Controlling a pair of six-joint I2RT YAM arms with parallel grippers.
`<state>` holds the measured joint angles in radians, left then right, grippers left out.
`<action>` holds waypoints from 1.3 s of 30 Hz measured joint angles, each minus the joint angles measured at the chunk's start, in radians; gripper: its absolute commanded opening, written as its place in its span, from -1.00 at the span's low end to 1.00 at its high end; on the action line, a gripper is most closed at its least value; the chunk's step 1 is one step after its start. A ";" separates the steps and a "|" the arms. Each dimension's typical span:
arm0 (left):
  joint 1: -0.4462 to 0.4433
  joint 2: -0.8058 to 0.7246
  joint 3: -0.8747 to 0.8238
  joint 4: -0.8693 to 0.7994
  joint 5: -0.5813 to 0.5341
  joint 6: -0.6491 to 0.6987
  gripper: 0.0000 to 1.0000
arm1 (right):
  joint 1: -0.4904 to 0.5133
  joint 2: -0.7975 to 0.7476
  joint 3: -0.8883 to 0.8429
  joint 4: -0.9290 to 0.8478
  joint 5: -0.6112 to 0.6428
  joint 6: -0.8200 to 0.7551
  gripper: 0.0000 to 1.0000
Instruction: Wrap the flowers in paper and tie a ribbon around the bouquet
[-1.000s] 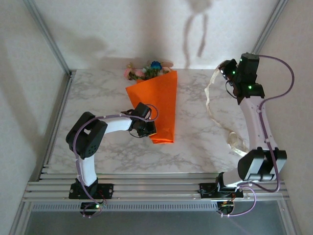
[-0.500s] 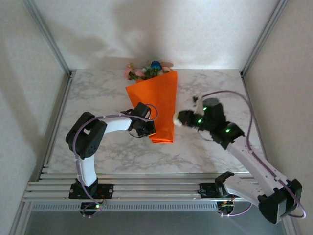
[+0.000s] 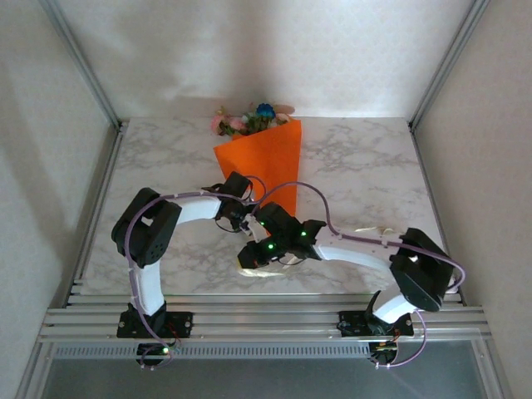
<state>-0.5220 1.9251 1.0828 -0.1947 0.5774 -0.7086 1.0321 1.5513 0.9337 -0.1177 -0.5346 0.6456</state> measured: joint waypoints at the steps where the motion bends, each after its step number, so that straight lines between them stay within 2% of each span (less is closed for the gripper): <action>1: 0.003 0.001 0.000 0.001 0.008 0.002 -0.91 | 0.000 0.021 0.019 0.004 0.000 -0.008 -1.00; 5: 0.009 0.004 0.000 0.003 0.026 0.006 -0.91 | 0.000 0.066 0.070 0.026 0.018 -0.033 -0.83; 7: 0.012 0.005 0.000 0.003 0.031 0.006 -0.92 | 0.000 0.066 0.079 0.026 0.030 -0.043 -1.00; 15: 0.016 0.008 0.000 0.005 0.044 0.014 -0.91 | 0.000 0.069 0.090 0.037 0.031 -0.059 -1.00; 23: 0.066 0.022 0.000 0.011 0.114 0.029 -0.92 | 0.014 0.186 0.196 0.092 0.008 -0.067 -1.00; 24: 0.074 0.022 0.000 0.011 0.117 0.029 -0.92 | 0.016 0.203 0.209 0.092 0.008 -0.067 -0.84; 27: 0.087 0.022 -0.001 0.011 0.120 0.029 -0.92 | 0.024 0.233 0.235 0.068 0.010 -0.071 -0.15; 28: 0.086 0.022 -0.001 0.011 0.118 0.029 -0.92 | 0.024 0.233 0.235 0.060 0.014 -0.074 0.01; 30: 0.084 0.022 -0.001 0.011 0.111 0.029 -0.92 | 0.021 0.219 0.229 0.051 0.038 -0.081 0.20; 34: 0.081 0.021 -0.002 0.011 0.107 0.029 -0.92 | -0.023 0.077 0.142 0.016 0.091 -0.073 0.29; 39: 0.080 0.021 -0.002 0.013 0.104 0.029 -0.93 | -0.152 -0.192 0.047 -0.036 0.135 -0.039 0.29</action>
<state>-0.4416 1.9457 1.0809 -0.1822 0.6815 -0.6796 0.8799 1.3598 0.9806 -0.1539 -0.3992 0.6064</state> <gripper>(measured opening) 0.046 0.647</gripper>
